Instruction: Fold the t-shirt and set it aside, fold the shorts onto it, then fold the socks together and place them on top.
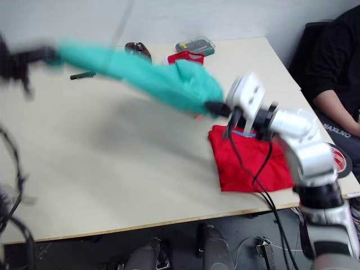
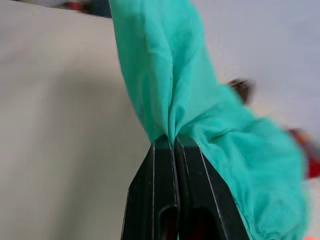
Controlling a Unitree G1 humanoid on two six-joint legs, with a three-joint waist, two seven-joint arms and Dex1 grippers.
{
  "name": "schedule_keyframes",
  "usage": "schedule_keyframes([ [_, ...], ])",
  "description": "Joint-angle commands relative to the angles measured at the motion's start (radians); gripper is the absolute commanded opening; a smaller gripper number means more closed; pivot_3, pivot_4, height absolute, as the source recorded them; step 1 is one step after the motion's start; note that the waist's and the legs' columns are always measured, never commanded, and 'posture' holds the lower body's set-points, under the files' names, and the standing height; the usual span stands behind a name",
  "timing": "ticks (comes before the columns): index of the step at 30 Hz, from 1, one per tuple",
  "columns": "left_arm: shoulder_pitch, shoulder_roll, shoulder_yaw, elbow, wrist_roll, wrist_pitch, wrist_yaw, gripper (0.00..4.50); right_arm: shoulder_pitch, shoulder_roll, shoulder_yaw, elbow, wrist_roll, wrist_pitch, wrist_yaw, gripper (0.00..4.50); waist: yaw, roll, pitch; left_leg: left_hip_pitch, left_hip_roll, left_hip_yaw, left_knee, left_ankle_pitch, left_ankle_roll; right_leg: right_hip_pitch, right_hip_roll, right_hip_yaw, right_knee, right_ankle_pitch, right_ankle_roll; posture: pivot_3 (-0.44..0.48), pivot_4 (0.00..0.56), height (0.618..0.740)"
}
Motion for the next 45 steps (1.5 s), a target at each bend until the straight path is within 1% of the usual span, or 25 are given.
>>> schedule_keyframes([
  [1, 0.277, 0.086, 0.171, -0.237, -0.036, 0.083, -0.100, 0.01, 0.072, -0.012, 0.038, -0.116, 0.053, 0.043, 0.073, 0.00, 0.014, -0.005, 0.003, 0.000, 0.000, -0.001, 0.001, 0.000, -0.001, -0.001, -0.001, 0.000, 0.000, 0.000, -0.001, 0.000, 0.150, 0.740],
  [4, 0.507, 0.109, 0.244, -0.321, -0.001, 0.080, -0.161, 0.01, 0.134, -0.032, 0.057, -0.136, 0.038, 0.043, 0.112, 0.00, 0.036, -0.006, 0.002, 0.001, -0.001, -0.004, 0.001, -0.001, -0.002, 0.001, -0.004, -0.001, 0.001, 0.000, -0.002, 0.000, 0.150, 0.740],
  [7, 0.642, 0.140, 0.302, -0.388, -0.020, 0.134, -0.219, 0.01, 0.165, -0.043, 0.048, -0.130, 0.051, 0.070, 0.134, 0.00, 0.053, -0.005, 0.002, 0.003, -0.001, -0.004, 0.001, -0.004, -0.004, 0.002, -0.005, -0.001, 0.001, -0.002, -0.006, 0.000, 0.150, 0.740],
  [9, 0.731, 0.155, 0.348, -0.426, -0.021, 0.165, -0.273, 0.01, 0.187, -0.064, 0.049, -0.134, 0.063, 0.091, 0.167, 0.00, 0.054, -0.005, 0.002, 0.002, -0.001, -0.004, 0.001, -0.004, -0.005, 0.001, -0.004, -0.002, 0.001, -0.003, -0.009, 0.000, 0.150, 0.740],
  [12, 0.957, 0.203, 0.441, -0.490, -0.074, 0.182, -0.318, 0.01, 0.233, -0.094, 0.042, -0.180, 0.143, 0.151, 0.230, 0.00, 0.052, -0.006, 0.002, 0.002, 0.000, -0.004, 0.000, -0.005, -0.005, 0.001, -0.004, -0.003, 0.001, -0.005, -0.010, 0.000, 0.150, 0.740],
  [13, 1.010, 0.218, 0.461, -0.502, -0.093, 0.180, -0.318, 0.01, 0.243, -0.096, 0.034, -0.197, 0.175, 0.176, 0.234, 0.00, 0.049, -0.006, 0.002, 0.002, 0.001, -0.004, 0.000, -0.005, -0.005, 0.001, -0.004, -0.004, 0.001, -0.005, -0.011, 0.000, 0.150, 0.740],
  [14, 1.041, 0.227, 0.474, -0.506, -0.106, 0.176, -0.318, 0.01, 0.249, -0.096, 0.027, -0.209, 0.199, 0.197, 0.232, 0.00, 0.048, -0.006, 0.002, 0.002, 0.002, -0.004, 0.000, -0.005, -0.005, 0.000, -0.003, -0.005, 0.001, -0.006, -0.012, 0.000, 0.150, 0.740],
  [17, 1.074, 0.267, 0.495, -0.496, -0.156, 0.179, -0.318, 0.01, 0.267, -0.098, -0.006, -0.247, 0.266, 0.254, 0.214, 0.00, 0.052, -0.005, 0.002, 0.003, 0.003, -0.005, 0.000, -0.006, -0.007, 0.001, -0.003, -0.007, 0.002, -0.007, -0.013, 0.000, 0.150, 0.740],
  [22, 1.083, 0.349, 0.537, -0.458, -0.285, 0.232, -0.318, 0.01, 0.306, -0.114, -0.047, -0.289, 0.328, 0.302, 0.211, 0.00, 0.057, -0.005, 0.002, 0.003, 0.004, -0.008, 0.000, -0.007, -0.008, 0.002, -0.002, -0.009, 0.002, -0.008, -0.015, 0.000, 0.150, 0.740],
  [23, 1.057, 0.368, 0.512, -0.433, -0.294, 0.210, -0.318, 0.01, 0.311, -0.112, -0.048, -0.291, 0.323, 0.300, 0.203, 0.00, 0.057, -0.005, 0.002, 0.003, 0.004, -0.008, 0.000, -0.007, -0.008, 0.002, -0.002, -0.009, 0.002, -0.008, -0.015, 0.000, 0.150, 0.740],
  [24, 0.981, 0.388, 0.447, -0.390, -0.296, 0.171, -0.315, 0.01, 0.311, -0.100, -0.054, -0.285, 0.320, 0.300, 0.180, 0.00, 0.057, -0.005, 0.002, 0.003, 0.004, -0.008, -0.001, -0.007, -0.009, 0.002, -0.002, -0.009, 0.002, -0.008, -0.016, 0.000, 0.150, 0.740],
  [25, 0.875, 0.410, 0.349, -0.337, -0.302, 0.116, -0.282, 0.01, 0.303, -0.079, -0.067, -0.273, 0.328, 0.307, 0.148, 0.00, 0.058, -0.005, 0.002, 0.003, 0.004, -0.008, -0.001, -0.007, -0.009, 0.002, -0.002, -0.009, 0.002, -0.008, -0.016, 0.000, 0.150, 0.740],
  [26, 0.748, 0.411, 0.239, -0.292, -0.290, 0.060, -0.247, 0.01, 0.294, -0.059, -0.081, -0.260, 0.345, 0.318, 0.121, 0.00, 0.058, -0.006, 0.002, 0.003, 0.004, -0.008, -0.001, -0.007, -0.009, 0.002, -0.001, -0.009, 0.002, -0.008, -0.016, 0.000, 0.150, 0.740],
  [27, 0.541, 0.366, 0.098, -0.241, -0.250, 0.039, -0.206, 0.01, 0.283, -0.037, -0.104, -0.244, 0.373, 0.334, 0.092, 0.00, 0.060, -0.005, 0.001, 0.002, 0.004, -0.008, -0.001, -0.007, -0.009, 0.002, 0.000, -0.009, 0.002, -0.008, -0.016, 0.000, 0.150, 0.740],
  [28, 0.328, 0.295, -0.030, -0.181, -0.191, 0.026, -0.184, 0.01, 0.274, -0.018, -0.128, -0.228, 0.404, 0.353, 0.067, 0.00, 0.062, -0.004, 0.001, 0.003, 0.004, -0.008, -0.001, -0.007, -0.010, 0.003, 0.000, -0.009, 0.002, -0.008, -0.016, 0.000, 0.150, 0.740],
  [29, 0.102, 0.195, -0.141, -0.091, -0.114, 0.009, -0.163, 0.01, 0.263, 0.000, -0.156, -0.209, 0.436, 0.374, 0.039, 0.00, 0.069, 0.000, -0.001, 0.003, 0.004, -0.008, -0.001, -0.007, -0.010, 0.003, 0.001, -0.009, 0.002, -0.008, -0.016, 0.000, 0.150, 0.740],
  [30, -0.096, 0.101, -0.227, 0.013, -0.044, -0.002, -0.147, 0.01, 0.254, 0.015, -0.182, -0.190, 0.465, 0.394, 0.011, 0.00, 0.080, 0.002, -0.003, 0.004, 0.003, -0.008, -0.001, -0.007, -0.010, 0.005, 0.002, -0.009, 0.002, -0.007, -0.015, 0.000, 0.150, 0.740],
  [31, -0.270, 0.007, -0.291, 0.137, 0.025, -0.040, -0.136, 0.01, 0.245, 0.028, -0.211, -0.168, 0.493, 0.413, -0.019, 0.00, 0.094, 0.001, -0.003, 0.005, 0.001, -0.008, 0.000, -0.005, -0.009, 0.006, 0.005, -0.009, 0.004, -0.007, -0.015, 0.000, 0.150, 0.740],
  [32, -0.417, -0.079, -0.334, 0.266, 0.092, -0.099, -0.110, 0.01, 0.234, 0.042, -0.239, -0.144, 0.522, 0.436, -0.054, 0.00, 0.101, -0.004, -0.005, 0.004, -0.002, -0.006, 0.001, -0.001, -0.009, 0.009, 0.005, -0.014, 0.004, -0.007, -0.014, 0.000, 0.150, 0.740],
  [33, -0.544, -0.161, -0.365, 0.398, 0.151, -0.165, -0.070, 0.01, 0.224, 0.056, -0.271, -0.117, 0.554, 0.458, -0.093, 0.00, 0.108, -0.006, -0.006, 0.002, -0.002, -0.005, 0.001, 0.001, -0.009, 0.008, 0.006, -0.014, 0.002, -0.003, -0.015, 0.000, 0.150, 0.740],
  [34, -0.644, -0.231, -0.385, 0.518, 0.203, -0.251, -0.027, 0.01, 0.214, 0.068, -0.300, -0.095, 0.585, 0.476, -0.127, 0.00, 0.110, -0.009, -0.007, 0.002, -0.003, -0.006, 0.001, 0.003, -0.008, 0.011, 0.008, -0.015, 0.002, -0.001, -0.014, 0.000, 0.150, 0.740],
  [36, -0.785, -0.337, -0.398, 0.708, 0.269, -0.380, 0.044, 0.01, 0.197, 0.087, -0.348, -0.065, 0.634, 0.503, -0.191, 0.00, 0.102, -0.011, -0.008, 0.001, -0.002, -0.006, 0.001, 0.003, -0.006, 0.012, 0.007, -0.015, -0.001, 0.002, -0.011, 0.000, 0.150, 0.740],
  [39, -0.913, -0.481, -0.400, 0.901, 0.342, -0.561, 0.179, 0.01, 0.177, 0.111, -0.419, -0.028, 0.701, 0.535, -0.310, 0.00, 0.077, -0.011, -0.008, 0.001, -0.003, -0.008, 0.000, -0.001, 0.002, 0.011, 0.000, -0.013, -0.005, 0.004, -0.007, 0.000, 0.150, 0.740],
  [42, -0.958, -0.597, -0.413, 1.010, 0.422, -0.704, 0.320, 0.01, 0.188, 0.113, -0.450, -0.005, 0.689, 0.548, -0.405, 0.00, 0.064, -0.011, -0.008, 0.001, -0.005, -0.006, 0.000, -0.004, 0.007, 0.011, -0.002, -0.011, -0.007, 0.003, -0.002, 0.000, 0.150, 0.740],
  [45, -0.968, -0.685, -0.424, 1.067, 0.495, -0.775, 0.465, 0.01, 0.209, 0.118, -0.442, -0.015, 0.637, 0.538, -0.471, 0.00, 0.054, -0.011, -0.008, 0.000, -0.004, -0.005, 0.000, -0.005, 0.007, 0.011, -0.002, -0.011, -0.008, 0.003, -0.001, 0.000, 0.150, 0.740],
])
